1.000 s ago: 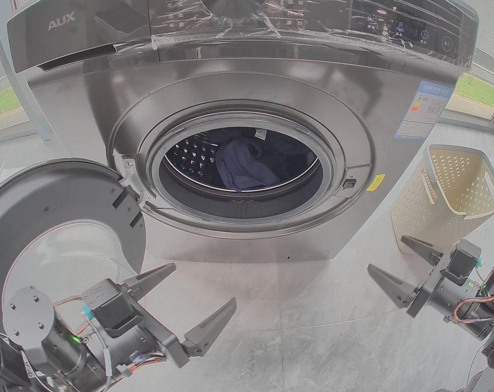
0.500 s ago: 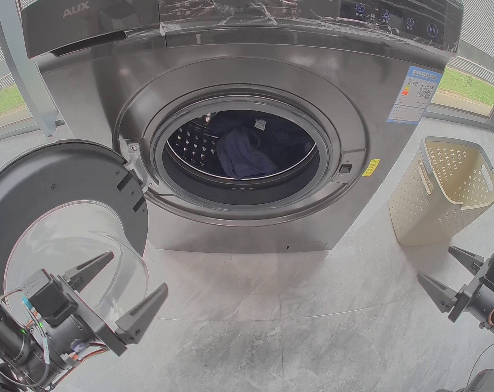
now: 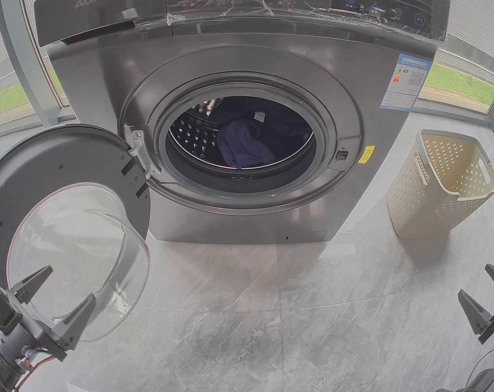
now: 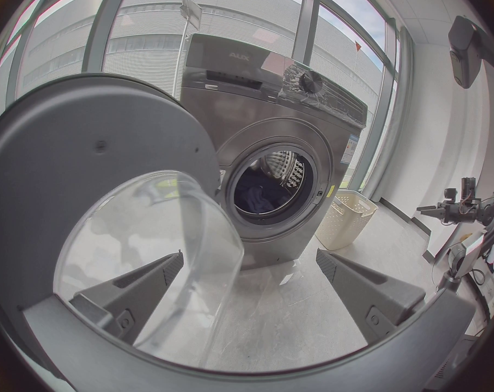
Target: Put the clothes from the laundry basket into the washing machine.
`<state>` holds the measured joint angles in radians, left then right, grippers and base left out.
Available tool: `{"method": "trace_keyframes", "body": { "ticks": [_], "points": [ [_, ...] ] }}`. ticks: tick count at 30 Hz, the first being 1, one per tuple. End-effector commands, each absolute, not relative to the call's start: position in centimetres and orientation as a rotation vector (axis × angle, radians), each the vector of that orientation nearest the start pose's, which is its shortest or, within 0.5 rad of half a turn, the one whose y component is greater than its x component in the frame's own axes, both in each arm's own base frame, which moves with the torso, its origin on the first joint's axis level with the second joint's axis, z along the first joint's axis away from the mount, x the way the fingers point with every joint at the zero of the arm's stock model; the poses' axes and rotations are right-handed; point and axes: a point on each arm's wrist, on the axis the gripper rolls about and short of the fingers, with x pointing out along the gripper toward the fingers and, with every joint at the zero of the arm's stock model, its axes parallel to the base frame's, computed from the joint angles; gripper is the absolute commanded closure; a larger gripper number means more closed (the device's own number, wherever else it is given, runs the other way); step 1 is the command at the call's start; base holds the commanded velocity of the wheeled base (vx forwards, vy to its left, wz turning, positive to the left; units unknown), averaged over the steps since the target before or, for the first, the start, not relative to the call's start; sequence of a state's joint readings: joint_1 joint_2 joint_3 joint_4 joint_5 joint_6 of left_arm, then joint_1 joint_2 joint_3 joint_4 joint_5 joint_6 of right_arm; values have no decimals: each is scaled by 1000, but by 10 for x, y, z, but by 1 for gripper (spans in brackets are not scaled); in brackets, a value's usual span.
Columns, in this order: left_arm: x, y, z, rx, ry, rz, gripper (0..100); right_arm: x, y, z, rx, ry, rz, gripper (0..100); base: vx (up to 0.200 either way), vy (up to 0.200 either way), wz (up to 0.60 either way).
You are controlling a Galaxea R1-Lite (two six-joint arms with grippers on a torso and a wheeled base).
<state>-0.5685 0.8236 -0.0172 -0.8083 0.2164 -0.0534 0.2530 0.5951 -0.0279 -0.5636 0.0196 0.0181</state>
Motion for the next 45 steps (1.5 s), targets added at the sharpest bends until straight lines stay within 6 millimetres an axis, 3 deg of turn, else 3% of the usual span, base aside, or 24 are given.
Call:
{"method": "trace_keyframes", "body": {
  "ticks": [1, 16, 22, 25, 30, 34, 37, 41, 42, 45],
  "points": [
    [38, -14, 143, -83, -86, -284, 0, 16, 4, 140, 33, -123, 239, 0, 0, 0, 0],
    [5, 1, 120, -81, -96, -172, 0, -8, -1, 116, 35, -164, 150, 0, -80, 0, 0],
    [-15, 1, 98, -61, -91, -194, 0, -17, -2, 98, 33, -123, 112, 0, 0, 0, 0],
    [-16, 1, 91, -48, -42, -182, 0, -16, -2, 98, 37, -112, 89, 0, 0, 0, 0],
    [-16, 4, 81, -42, 55, -77, 0, -16, -7, 83, 65, 41, -147, 0, 0, 0, 0],
    [-15, 4, 81, -66, 57, -65, 0, -16, -6, 84, 77, 12, -110, 0, 0, 0, 0],
    [-16, 3, 81, -58, 58, -46, 0, -16, -3, 82, 64, 47, 43, 0, 0, 0, 0],
    [-16, 3, 81, -64, 58, -41, 0, -16, -3, 81, 59, 47, -11, 0, 0, 0, 0],
    [-16, 3, 81, -63, 56, -27, 0, -20, -1, 78, 41, 12, -111, 0, 0, 0, 0],
    [-16, 2, 79, -50, 58, 6, 0, -23, -1, 77, 28, -7, -67, 0, 0, 0, 0]
  ]
}}
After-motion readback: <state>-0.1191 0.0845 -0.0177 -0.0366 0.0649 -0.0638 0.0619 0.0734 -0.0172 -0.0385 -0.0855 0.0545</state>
